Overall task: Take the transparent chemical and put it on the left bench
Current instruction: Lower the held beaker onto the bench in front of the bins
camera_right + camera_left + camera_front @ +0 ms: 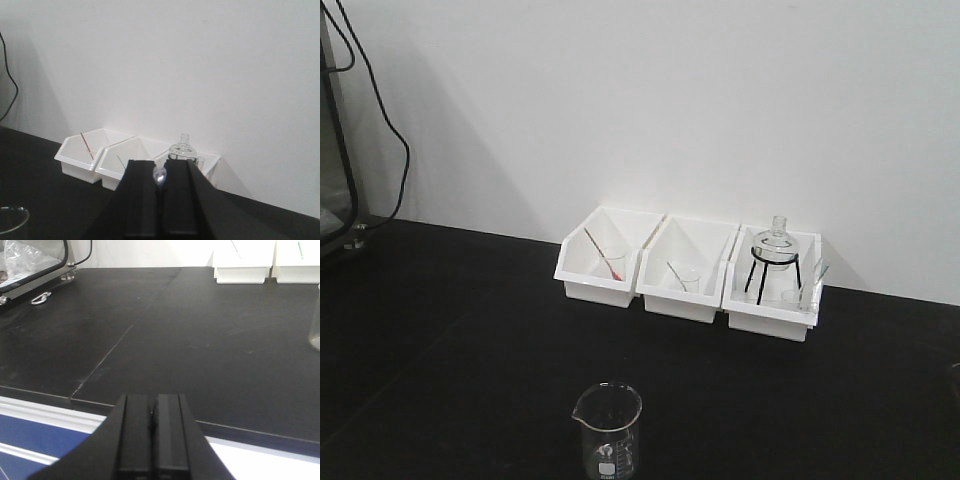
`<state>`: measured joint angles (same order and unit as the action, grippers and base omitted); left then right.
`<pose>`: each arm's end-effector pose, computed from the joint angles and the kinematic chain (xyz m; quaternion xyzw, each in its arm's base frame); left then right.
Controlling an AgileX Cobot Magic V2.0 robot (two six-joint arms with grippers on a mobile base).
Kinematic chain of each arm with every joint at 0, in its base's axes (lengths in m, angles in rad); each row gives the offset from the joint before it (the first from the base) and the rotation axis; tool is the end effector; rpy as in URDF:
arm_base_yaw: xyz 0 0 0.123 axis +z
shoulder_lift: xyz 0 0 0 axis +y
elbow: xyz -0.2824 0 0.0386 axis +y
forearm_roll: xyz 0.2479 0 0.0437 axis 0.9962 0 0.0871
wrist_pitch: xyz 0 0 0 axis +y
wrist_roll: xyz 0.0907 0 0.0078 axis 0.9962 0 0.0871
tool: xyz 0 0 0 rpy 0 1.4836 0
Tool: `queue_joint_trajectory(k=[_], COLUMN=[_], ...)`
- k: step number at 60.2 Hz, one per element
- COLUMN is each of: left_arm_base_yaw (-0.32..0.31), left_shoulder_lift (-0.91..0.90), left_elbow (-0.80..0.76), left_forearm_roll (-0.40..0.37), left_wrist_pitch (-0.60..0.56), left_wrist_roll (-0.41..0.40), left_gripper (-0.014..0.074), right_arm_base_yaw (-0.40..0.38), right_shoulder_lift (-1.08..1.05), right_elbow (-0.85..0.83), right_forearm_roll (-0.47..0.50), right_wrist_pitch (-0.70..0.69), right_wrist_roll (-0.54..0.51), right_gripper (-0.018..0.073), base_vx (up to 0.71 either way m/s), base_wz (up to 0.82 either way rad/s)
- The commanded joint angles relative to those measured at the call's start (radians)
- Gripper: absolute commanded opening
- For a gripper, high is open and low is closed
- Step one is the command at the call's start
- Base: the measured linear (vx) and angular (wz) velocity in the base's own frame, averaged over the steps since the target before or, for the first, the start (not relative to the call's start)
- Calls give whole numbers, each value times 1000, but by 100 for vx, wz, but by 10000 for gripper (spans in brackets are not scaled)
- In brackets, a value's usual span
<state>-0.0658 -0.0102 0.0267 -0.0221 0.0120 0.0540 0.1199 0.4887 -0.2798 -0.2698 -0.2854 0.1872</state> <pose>0.0566 -0.0038 0.2035 0.0336 0.6852 -0.0124 0.7274 0.1085 0.0199 0.2948 -0.0907 0.6445 0.0425 0.7580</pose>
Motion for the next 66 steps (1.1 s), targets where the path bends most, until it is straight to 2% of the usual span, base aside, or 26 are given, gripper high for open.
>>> queue_joint_trajectory(k=[1,9,16,26,33,44,58,66], left_arm_base_yaw=[-2,-2,-2,-2,-2,-2,-2,-2], left_shoulder_lift=[-19,-19,-19,-19,-19,-19,-19,-19], left_elbow=[16,16,16,16,16,16,16,16], left_forearm_roll=[-1,-1,-1,-1,-1,-1,-1,-1], left_wrist_pitch=[-78,-78,-78,-78,-78,-78,-78,-78], left_wrist_roll=[-8,-8,-8,-8,-8,-8,-8,-8], left_gripper=[-3,-3,-3,-3,-3,-3,-3,-3], right_arm_base_yaw=[39,158,260,380,414,438,437,436], right_shoulder_lift=[113,322,523,824,1004,1208,1322,1367], right_elbow=[-75,-214,-368,-604,-735,-890,-918,-918], right_forearm_roll=[-61,-189,-199,-185,-139,-141,-129,-104], right_wrist_pitch=[-159,-244,-262,-270,-329,-355,-340,-305], right_wrist_roll=[59,69,62,-1,1,1,22,19], right_gripper=[-6,-3,-3,-3,-3,-3,4,44], base_vx=[4,2,0,0,0,0,0,0], base_wz=[-7,-5,-1,0,0,0,0,0])
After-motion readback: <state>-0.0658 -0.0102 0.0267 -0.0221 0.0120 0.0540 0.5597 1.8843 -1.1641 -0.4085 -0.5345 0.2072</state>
